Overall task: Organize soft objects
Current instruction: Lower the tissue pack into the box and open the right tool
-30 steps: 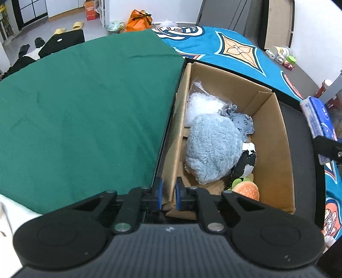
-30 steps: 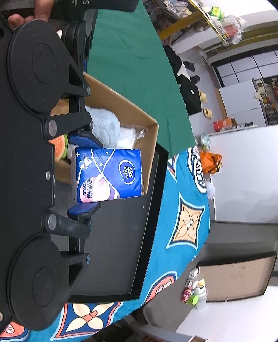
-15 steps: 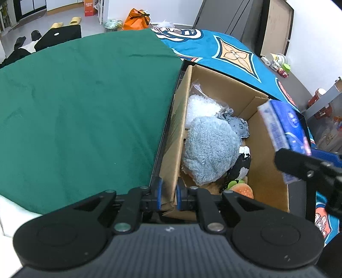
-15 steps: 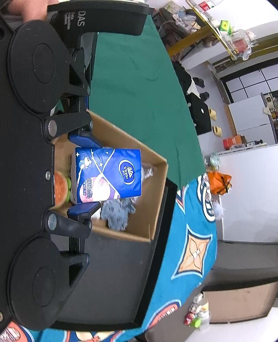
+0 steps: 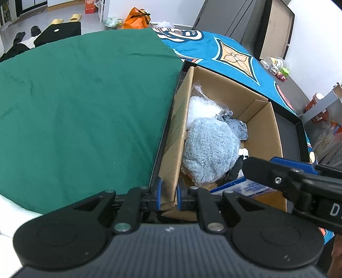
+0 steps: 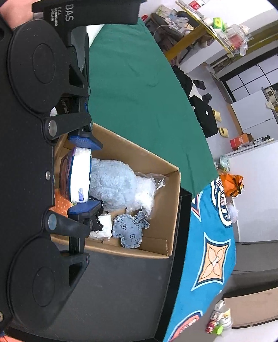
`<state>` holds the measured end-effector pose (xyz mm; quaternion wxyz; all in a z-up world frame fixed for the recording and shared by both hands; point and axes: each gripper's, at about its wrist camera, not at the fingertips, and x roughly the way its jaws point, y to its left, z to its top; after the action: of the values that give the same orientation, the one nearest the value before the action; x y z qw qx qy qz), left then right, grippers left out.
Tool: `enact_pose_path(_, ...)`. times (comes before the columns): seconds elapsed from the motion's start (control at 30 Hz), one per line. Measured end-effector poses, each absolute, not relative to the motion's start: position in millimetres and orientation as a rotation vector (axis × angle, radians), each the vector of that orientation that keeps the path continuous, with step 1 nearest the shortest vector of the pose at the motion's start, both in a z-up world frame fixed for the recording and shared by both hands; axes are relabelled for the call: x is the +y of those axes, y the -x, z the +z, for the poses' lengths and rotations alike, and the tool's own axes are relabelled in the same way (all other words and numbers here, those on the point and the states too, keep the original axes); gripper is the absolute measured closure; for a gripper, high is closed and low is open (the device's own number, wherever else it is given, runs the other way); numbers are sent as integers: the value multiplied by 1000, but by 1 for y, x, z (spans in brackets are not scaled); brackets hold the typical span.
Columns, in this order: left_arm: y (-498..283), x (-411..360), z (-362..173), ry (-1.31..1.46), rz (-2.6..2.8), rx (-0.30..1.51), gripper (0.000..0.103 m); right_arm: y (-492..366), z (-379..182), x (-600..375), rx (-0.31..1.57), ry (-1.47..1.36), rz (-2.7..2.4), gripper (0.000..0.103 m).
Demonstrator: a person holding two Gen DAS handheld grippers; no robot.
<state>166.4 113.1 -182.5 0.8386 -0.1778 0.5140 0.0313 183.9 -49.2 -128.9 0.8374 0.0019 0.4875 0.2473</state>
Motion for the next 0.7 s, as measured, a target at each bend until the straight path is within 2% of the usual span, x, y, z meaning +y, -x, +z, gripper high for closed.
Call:
enact_pose_path(0.2, -166, 113, -182, 373, 67, 1087, 90, -193, -135, -53, 1106, -130, 524, 42)
enact_pose_path(0.7, -172, 108, -180, 340, 73, 1115, 88, -188, -133, -86, 1125, -142, 467, 39)
